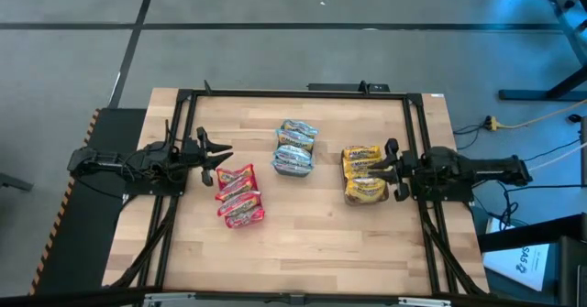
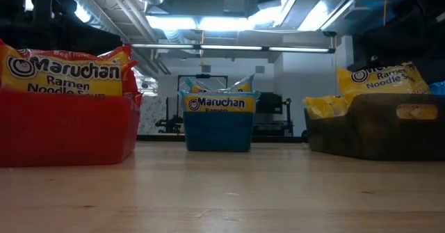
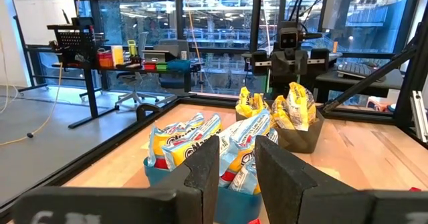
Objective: Sort Maruchan noodles
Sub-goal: Return to Home Position
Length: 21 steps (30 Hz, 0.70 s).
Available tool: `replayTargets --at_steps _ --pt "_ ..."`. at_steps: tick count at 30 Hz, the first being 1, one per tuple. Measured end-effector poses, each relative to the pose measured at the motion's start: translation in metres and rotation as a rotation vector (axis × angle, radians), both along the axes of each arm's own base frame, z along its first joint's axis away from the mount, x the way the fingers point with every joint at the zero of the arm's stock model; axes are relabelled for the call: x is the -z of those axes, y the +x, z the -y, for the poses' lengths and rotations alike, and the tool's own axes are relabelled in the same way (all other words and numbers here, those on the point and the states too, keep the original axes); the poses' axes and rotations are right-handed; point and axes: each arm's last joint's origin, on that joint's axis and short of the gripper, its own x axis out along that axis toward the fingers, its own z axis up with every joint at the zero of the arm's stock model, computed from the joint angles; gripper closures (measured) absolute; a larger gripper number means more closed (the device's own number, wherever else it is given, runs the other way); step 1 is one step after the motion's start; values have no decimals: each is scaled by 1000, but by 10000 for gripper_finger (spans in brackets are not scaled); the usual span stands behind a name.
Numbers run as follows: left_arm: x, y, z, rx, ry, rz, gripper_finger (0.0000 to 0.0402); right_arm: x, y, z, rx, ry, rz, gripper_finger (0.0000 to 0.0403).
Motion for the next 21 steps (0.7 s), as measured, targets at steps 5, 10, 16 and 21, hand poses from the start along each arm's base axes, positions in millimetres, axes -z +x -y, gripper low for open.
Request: replayTargets --at_steps 5,10,16,21 --pt "0 0 0 0 0 0 312 0 0 3 28 12 0 325" --pt "0 0 0 0 0 0 312 0 0 2 25 12 -1 325" --pt "0 0 0 0 0 0 312 0 0 2 26 12 -4 325" --pt "0 0 0 0 0 0 312 0 0 3 26 11 -5 325"
